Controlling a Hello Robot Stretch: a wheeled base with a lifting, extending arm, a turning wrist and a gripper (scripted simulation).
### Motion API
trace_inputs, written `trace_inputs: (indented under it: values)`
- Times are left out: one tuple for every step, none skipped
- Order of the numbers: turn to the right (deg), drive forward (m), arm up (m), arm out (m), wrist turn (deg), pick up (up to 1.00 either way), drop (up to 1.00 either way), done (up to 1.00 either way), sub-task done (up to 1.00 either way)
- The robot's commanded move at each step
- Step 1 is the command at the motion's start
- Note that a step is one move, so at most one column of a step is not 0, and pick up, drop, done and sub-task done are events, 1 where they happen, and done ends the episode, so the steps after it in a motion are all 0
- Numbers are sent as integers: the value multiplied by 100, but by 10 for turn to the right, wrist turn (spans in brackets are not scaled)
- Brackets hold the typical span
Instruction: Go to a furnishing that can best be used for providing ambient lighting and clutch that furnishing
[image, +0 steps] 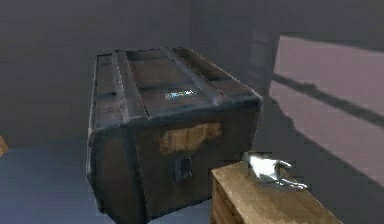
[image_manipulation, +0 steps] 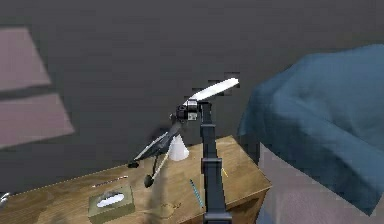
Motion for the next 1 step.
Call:
trace_inputs:
  values:
    - [0,0,0,0,450,0,0,0,0]
